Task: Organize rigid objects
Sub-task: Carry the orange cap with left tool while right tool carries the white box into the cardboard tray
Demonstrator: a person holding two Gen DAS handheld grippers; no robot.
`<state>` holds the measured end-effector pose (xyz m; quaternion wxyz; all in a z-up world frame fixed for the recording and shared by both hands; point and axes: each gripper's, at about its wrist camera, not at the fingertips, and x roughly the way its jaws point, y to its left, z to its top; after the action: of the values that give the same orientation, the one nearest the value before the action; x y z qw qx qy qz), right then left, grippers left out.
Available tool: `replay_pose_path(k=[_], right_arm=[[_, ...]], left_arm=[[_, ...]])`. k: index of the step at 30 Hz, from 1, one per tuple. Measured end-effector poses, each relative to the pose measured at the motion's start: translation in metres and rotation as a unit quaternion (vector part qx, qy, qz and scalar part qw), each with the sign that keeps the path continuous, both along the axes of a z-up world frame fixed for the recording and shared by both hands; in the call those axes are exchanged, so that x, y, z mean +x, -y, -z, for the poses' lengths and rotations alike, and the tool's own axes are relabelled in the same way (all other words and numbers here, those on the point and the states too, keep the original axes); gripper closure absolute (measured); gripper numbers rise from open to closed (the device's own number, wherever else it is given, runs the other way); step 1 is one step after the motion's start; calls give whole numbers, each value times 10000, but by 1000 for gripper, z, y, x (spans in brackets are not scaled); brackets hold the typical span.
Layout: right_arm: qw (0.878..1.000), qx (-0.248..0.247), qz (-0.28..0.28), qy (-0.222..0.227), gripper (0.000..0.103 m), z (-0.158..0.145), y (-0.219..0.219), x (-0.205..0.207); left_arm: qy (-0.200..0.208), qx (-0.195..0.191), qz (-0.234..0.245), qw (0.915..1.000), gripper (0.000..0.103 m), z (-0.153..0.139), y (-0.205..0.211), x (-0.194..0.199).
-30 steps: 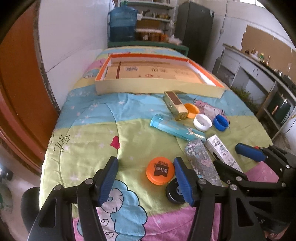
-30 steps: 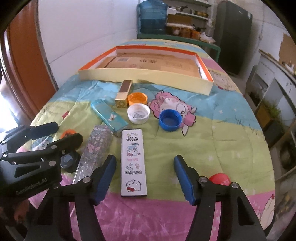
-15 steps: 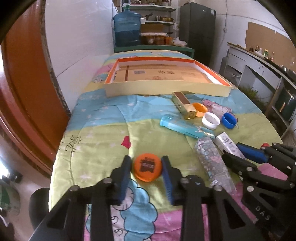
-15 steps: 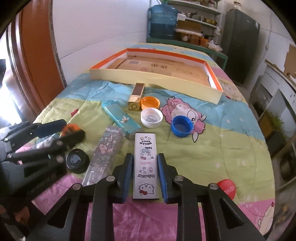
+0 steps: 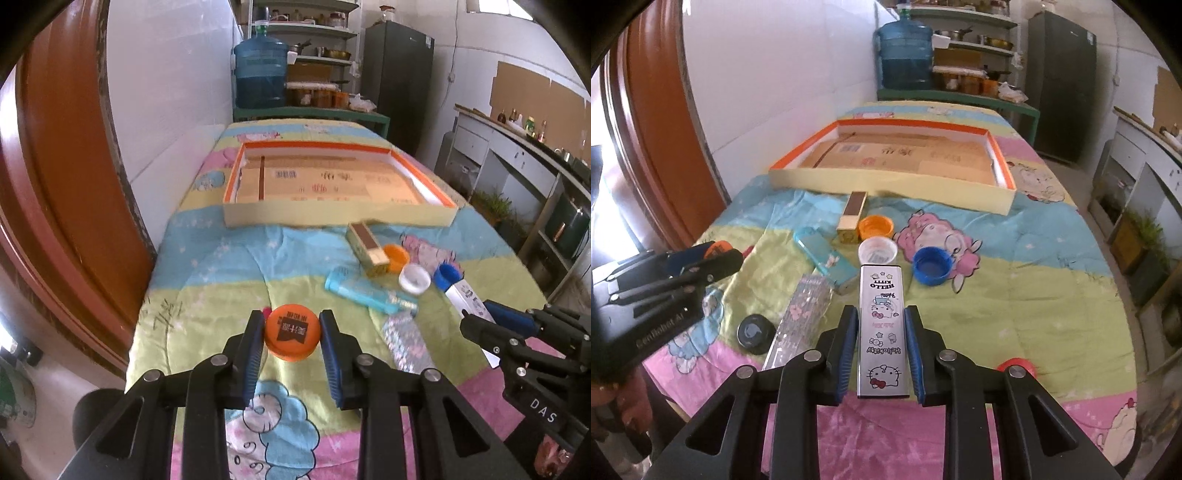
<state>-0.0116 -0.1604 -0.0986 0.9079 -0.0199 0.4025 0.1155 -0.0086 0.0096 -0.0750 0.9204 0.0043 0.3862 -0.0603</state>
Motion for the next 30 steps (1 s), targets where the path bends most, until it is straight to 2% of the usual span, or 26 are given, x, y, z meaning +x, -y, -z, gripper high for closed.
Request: replay_pose_path(k=[11,22,30], right_arm=[[9995,-116,-115,265,77,-34,15,25],[9989,21,-157,448,77,-65,26,78],[9984,207,-189,497,77,-80,32,131]], left_arm=[[186,-260,244,9992,72,-46,8,38],[455,-296,31,9985,72,-81,20,97],[362,-334,-161,9987,72,-87,24,145]])
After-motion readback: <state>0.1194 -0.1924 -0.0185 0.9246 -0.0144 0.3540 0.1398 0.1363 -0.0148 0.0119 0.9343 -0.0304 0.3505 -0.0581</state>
